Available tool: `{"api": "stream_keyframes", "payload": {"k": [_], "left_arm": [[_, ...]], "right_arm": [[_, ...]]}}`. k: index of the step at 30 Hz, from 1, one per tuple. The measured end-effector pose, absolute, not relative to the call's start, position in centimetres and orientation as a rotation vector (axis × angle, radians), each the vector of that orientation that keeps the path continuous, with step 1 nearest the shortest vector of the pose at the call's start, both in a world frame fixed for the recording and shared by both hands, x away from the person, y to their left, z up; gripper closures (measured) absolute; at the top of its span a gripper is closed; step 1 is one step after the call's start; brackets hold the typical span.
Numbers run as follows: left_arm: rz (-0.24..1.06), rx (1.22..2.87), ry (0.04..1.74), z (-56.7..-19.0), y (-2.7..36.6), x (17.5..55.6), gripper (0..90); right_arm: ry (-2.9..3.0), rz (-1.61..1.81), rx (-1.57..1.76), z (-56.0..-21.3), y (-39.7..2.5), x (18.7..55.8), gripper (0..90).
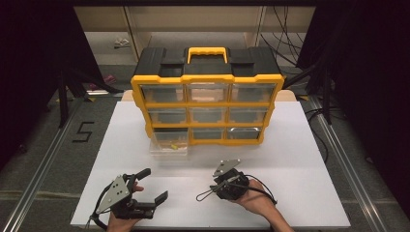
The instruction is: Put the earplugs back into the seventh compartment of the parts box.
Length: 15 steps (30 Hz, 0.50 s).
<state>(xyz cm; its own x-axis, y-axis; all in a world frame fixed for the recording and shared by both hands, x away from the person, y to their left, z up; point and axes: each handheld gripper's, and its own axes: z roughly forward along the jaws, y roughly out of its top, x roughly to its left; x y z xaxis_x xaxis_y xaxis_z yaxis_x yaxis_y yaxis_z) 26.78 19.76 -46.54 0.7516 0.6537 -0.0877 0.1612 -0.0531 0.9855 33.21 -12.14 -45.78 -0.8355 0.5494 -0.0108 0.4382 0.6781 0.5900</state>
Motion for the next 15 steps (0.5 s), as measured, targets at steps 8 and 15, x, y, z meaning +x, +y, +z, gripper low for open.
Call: {"api": "stream_keyframes", "payload": {"k": [8, 15], "left_arm": [[0.452, 1.604, 0.670, -46.6, 19.8, 26.8, 7.4], [0.454, 1.604, 0.670, -46.6, 19.7, 26.8, 7.4]], "right_arm": [[2.657, 0.948, 0.817, -44.6, -12.5, 33.5, 69.6], [2.595, 1.036, 0.811, -43.1, -12.5, 33.8, 69.6]]}}
